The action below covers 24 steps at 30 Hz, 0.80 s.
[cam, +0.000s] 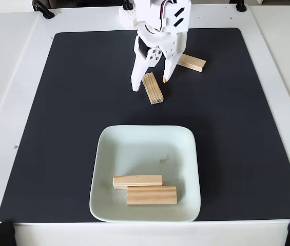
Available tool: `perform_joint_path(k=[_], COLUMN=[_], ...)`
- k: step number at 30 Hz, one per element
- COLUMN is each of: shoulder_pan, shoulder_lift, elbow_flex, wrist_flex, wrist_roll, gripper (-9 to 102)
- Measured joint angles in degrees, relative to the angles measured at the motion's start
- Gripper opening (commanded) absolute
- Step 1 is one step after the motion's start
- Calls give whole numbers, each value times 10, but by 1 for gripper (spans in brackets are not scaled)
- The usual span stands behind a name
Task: Pick up the wooden block and place them on the plate.
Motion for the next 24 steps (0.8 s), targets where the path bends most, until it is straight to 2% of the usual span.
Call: perform_joint_path(k=[7,14,22,24], shoulder_pan=[7,18,19,19], shoulder_lift=[-21,-26,-25,-6], elbow_flex=[-5,-6,-6,-6], wrist_flex=[0,-11,-24,-7], wrist_roll=[1,3,1,-33], gripper=[30,-1,-1,-1])
